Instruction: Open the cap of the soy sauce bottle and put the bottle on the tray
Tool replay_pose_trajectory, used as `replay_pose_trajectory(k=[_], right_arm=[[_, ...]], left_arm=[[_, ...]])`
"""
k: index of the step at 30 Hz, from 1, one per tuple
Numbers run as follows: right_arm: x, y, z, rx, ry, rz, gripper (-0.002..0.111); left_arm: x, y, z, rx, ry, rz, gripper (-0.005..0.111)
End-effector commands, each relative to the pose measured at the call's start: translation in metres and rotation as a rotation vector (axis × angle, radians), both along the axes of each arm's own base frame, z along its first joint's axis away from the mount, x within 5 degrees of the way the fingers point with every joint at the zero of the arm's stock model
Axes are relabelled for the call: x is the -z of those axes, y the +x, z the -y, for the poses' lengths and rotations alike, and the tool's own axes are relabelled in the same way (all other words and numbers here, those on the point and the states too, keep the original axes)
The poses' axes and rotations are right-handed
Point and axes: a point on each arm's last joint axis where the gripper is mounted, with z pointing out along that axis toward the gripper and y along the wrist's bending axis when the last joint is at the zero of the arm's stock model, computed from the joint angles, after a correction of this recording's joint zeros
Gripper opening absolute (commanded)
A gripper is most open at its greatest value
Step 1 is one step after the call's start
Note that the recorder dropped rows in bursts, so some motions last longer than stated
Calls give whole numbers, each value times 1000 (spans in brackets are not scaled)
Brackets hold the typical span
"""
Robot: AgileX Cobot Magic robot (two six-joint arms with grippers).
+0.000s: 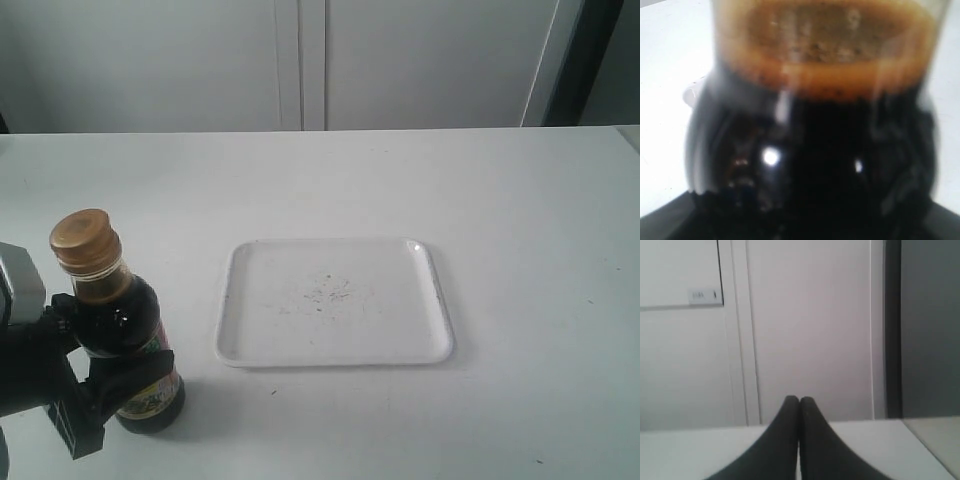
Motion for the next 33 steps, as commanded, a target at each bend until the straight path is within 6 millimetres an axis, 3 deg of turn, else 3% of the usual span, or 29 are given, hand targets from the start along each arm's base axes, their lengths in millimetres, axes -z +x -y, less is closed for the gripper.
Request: replay_pose_trajectory(k=[1,4,8,17,22,33], right_arm=[[-9,-4,0,-49,150,119,0],[-11,-4,0,-60,180,120,0],[-29,-5,0,-63,177,149,0],[-92,15,-2,-79,153,229,0],[-121,40,-5,-88,112,213,0],[-133,117,-34,-338,6,9,0]], left_arm=[[2,-3,1,34,17,0,0],[2,-3,1,34,17,0,0],[2,-3,1,34,17,0,0],[2,-3,1,34,17,0,0],[2,-3,1,34,17,0,0],[2,-3,1,32,16,0,0]])
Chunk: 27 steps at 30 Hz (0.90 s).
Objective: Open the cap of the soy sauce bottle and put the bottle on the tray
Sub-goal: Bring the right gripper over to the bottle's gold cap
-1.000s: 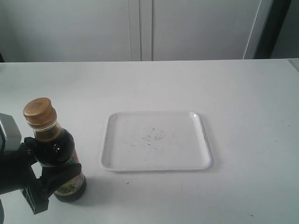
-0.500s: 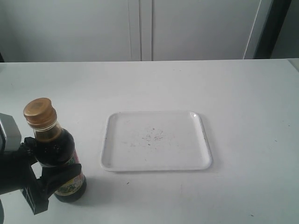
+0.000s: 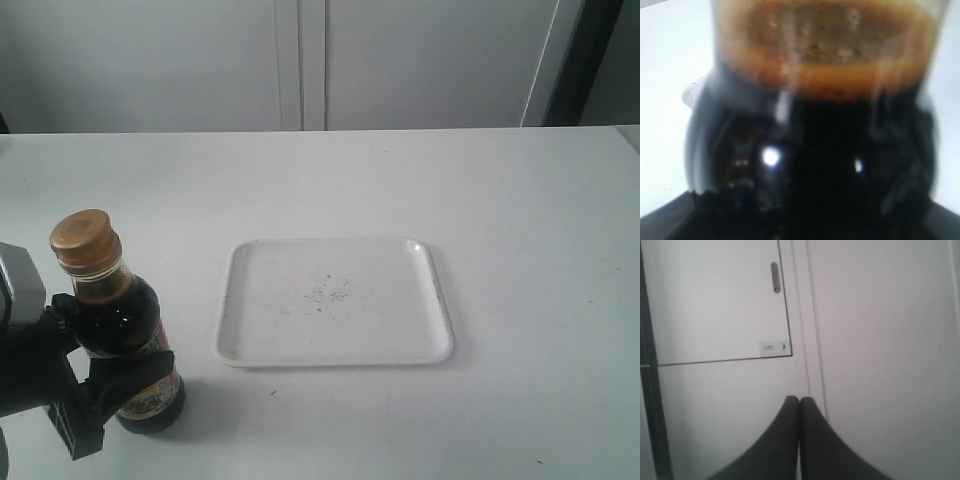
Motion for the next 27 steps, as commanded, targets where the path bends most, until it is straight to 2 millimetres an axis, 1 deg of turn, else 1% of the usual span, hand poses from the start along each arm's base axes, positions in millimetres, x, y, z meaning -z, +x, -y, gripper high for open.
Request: replay_pose_trajectory(k=[1,3,7,13,18,24,27], right_arm=[[0,30,-15,-108,-63,-75,0],[6,40,-22,-148,-63,-112,0],[26,58,-40,-225,-89,-194,0],[51,73,-67,-300,-183,-258,0],[67,78,-89,-303,-252,-277,0],[91,75,-107,-215,-336,-222,0],[102,72,-122,-221,-412,-204,0]], left_arm=[[2,-3,1,27,14,-3,0],[2,-3,1,27,14,-3,0],[2,-3,1,27,14,-3,0],[2,-3,1,27,14,-3,0],[2,-3,1,27,14,-3,0],[2,-3,1,27,14,-3,0],[2,-3,1,27,14,-3,0]])
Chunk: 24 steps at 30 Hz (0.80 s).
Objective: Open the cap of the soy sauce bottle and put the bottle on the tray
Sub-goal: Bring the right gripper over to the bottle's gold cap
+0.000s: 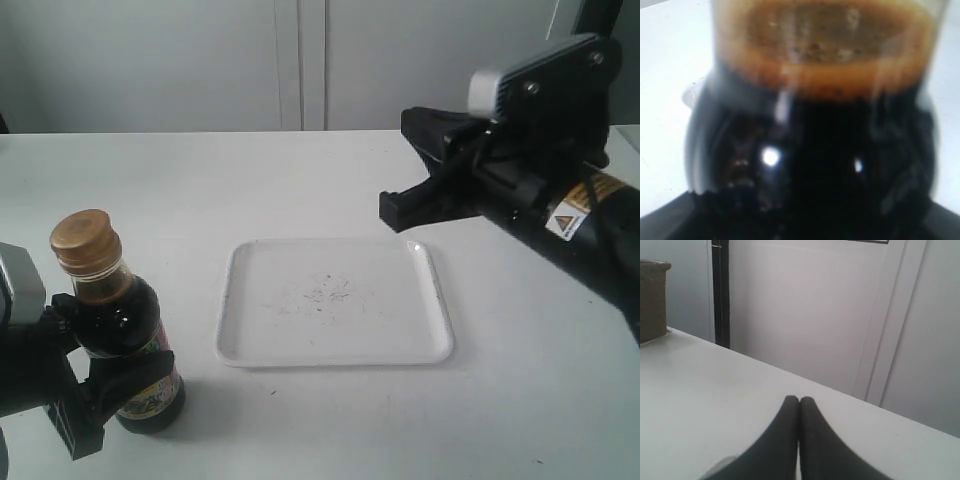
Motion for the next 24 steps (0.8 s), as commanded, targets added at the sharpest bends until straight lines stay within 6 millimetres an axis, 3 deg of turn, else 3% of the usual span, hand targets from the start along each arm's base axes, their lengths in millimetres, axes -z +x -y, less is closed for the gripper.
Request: replay_pose_trajectory(k=[1,9,24], right_arm=[[14,-3,-18,5,-87,50,0],[36,-12,-53,-40,-261,109,0],[37,-21,-123,-164,-517,204,0]], left_arm=[[2,-3,1,27,13,-4,0],[2,-3,1,27,13,-4,0],[2,-3,1,25,12,-4,0]])
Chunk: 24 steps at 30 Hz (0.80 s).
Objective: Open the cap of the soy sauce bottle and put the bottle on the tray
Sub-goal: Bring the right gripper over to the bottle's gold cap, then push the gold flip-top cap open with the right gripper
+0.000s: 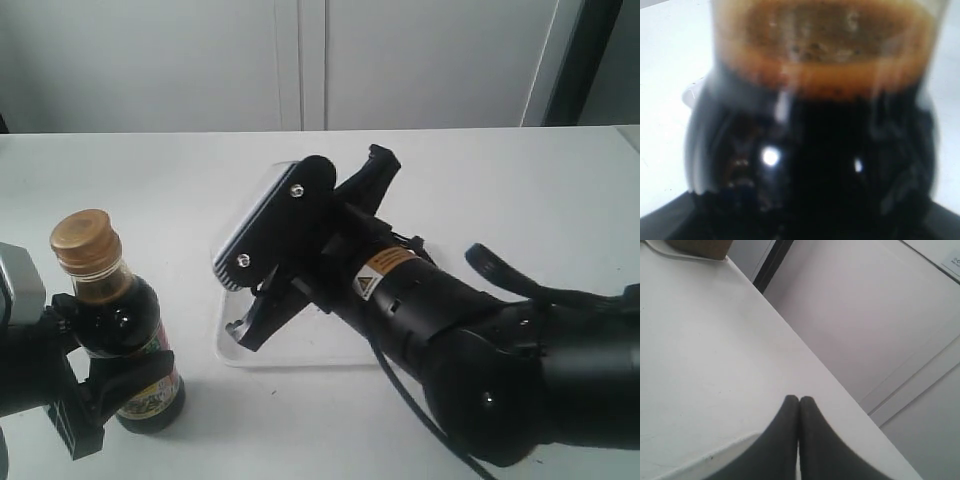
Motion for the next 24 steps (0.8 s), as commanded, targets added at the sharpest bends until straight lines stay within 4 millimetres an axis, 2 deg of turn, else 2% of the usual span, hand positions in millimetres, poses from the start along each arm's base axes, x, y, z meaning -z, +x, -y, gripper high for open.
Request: replay_pose_trajectory(k=[1,6,11,19,24], right_arm=[[1,-1,-17,0,-71,30,0],[0,-3,-36,61,-170,72,0],[-7,-12,-52,58,-162,65,0],[-11,-23,-60,32,-161,81,0],[-17,-36,-70,11,-248,155,0]], left_arm=[[2,-3,1,24,13,-5,0],[2,-3,1,24,13,-5,0],[2,-3,1,24,13,-5,0],[2,-3,1,24,14,-5,0],[2,-3,1,24,14,-5,0]])
